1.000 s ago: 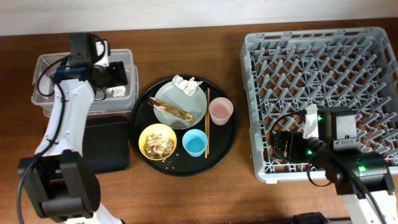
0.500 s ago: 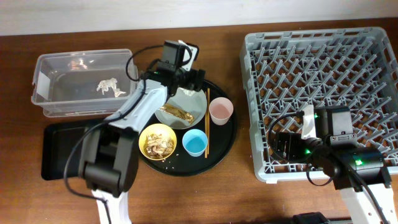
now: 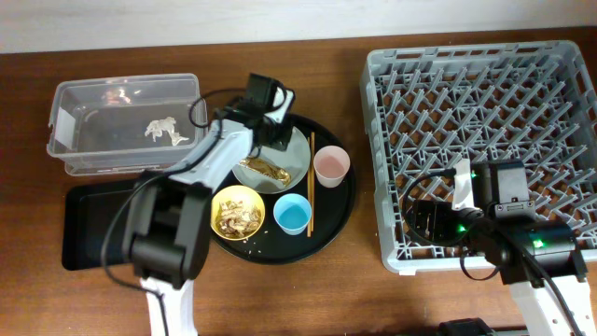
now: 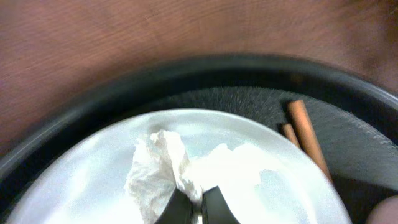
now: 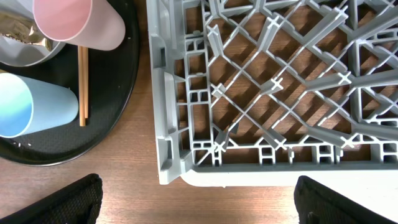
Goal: Sort waste into correct bins and load items into the dishwasher rack
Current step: 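Grasp the gold wrapper on the plate with the left gripper, drop into clear bin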
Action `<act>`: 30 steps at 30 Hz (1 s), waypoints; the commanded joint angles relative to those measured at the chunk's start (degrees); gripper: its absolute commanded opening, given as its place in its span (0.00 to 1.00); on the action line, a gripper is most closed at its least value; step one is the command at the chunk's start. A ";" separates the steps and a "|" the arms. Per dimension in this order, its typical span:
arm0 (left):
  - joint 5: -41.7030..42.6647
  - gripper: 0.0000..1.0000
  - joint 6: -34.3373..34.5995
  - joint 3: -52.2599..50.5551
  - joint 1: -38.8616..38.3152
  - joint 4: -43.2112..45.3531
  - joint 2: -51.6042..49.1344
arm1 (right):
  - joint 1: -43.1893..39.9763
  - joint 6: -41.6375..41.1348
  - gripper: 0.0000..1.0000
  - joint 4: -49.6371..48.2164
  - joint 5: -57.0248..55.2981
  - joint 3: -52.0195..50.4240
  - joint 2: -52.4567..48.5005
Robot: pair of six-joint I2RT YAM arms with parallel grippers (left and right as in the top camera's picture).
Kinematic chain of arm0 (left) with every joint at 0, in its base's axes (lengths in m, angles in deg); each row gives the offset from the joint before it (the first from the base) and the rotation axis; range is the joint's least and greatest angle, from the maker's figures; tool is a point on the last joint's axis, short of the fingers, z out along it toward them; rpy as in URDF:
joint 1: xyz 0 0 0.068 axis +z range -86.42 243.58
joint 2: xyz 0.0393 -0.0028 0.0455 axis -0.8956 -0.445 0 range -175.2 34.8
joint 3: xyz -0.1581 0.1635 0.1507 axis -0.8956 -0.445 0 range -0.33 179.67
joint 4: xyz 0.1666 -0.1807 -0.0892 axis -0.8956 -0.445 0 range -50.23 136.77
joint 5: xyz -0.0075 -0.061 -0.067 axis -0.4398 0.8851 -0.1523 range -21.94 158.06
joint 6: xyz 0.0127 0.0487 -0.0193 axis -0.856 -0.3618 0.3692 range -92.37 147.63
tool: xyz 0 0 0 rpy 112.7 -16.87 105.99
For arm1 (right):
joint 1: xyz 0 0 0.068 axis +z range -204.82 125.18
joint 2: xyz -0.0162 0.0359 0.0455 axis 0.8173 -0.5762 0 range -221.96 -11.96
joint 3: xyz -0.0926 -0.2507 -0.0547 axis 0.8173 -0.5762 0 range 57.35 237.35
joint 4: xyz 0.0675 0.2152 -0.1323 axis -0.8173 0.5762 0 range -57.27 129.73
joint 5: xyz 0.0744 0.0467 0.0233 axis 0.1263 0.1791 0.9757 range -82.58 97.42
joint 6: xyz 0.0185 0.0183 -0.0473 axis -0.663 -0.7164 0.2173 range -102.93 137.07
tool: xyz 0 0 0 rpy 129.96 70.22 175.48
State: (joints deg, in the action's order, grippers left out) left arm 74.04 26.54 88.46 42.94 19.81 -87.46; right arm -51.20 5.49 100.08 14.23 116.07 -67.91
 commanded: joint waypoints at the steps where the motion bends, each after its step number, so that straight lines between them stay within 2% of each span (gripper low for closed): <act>1: 0.17 0.00 -0.24 0.42 5.18 -4.61 14.58 | -0.37 0.42 0.98 0.17 0.09 0.98 0.17; 3: 0.15 0.00 -0.15 0.42 9.90 -7.10 18.43 | -0.37 0.39 0.98 0.17 0.09 0.98 0.17; 5: -0.81 0.00 6.56 0.39 18.21 -8.79 19.74 | -0.37 0.39 0.98 0.17 0.09 0.98 0.17; 7: -0.87 0.00 12.13 0.28 23.08 -10.03 19.06 | -0.37 0.39 0.98 0.20 0.13 0.98 0.17; 8: -0.87 0.12 12.20 0.28 24.74 -11.23 18.75 | -0.37 0.37 0.98 0.20 0.15 0.98 0.17; 9: -0.87 0.35 12.20 0.28 25.44 -11.98 18.75 | -0.37 0.39 0.98 0.26 0.28 0.98 0.17; 10: -0.87 0.40 12.20 0.28 25.77 -12.24 18.78 | -0.37 0.39 0.98 0.37 0.31 0.98 0.17; 11: -0.83 0.53 12.20 0.28 25.86 -12.61 18.78 | -0.37 0.39 0.98 0.50 0.31 0.98 0.17; 13: 1.38 0.62 12.26 0.28 25.86 -14.60 20.00 | -0.37 0.39 0.98 1.07 0.28 0.98 0.17; 15: 1.97 0.80 18.34 0.28 25.77 -16.92 23.52 | -0.37 0.39 0.98 1.42 0.28 0.98 0.17; 16: 2.45 0.98 22.51 0.28 25.49 -18.43 24.70 | -0.37 0.39 0.99 1.42 0.28 0.98 0.17; 17: 5.27 0.99 24.48 0.28 24.83 -20.06 25.03 | -0.37 0.39 0.98 1.42 0.28 0.98 0.17; 19: 16.11 0.99 24.46 -0.22 21.55 -22.10 24.46 | -0.37 0.39 0.99 1.40 0.28 0.98 0.17; 20: 17.81 0.99 25.75 -0.94 19.50 -22.08 24.39 | -0.37 0.39 0.98 1.40 0.28 0.98 0.17; 22: 15.76 0.99 31.43 -3.17 14.19 -21.94 24.24 | -0.37 0.39 0.98 1.40 0.28 0.98 0.17; 25: 8.13 0.99 38.03 -6.60 4.94 -21.62 22.45 | -0.37 0.39 0.98 1.40 0.28 0.98 0.17; 26: 8.11 0.99 38.07 -6.62 2.80 -21.22 21.20 | -0.37 0.39 0.98 1.40 0.28 0.98 0.17; 30: 7.48 0.99 42.05 -6.62 -0.46 -21.07 16.24 | -0.37 0.42 0.98 1.40 0.26 0.98 0.17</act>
State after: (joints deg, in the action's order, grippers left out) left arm 82.94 65.17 82.36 42.74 -1.41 -68.10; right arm -51.20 5.47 101.52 14.23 116.11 -67.91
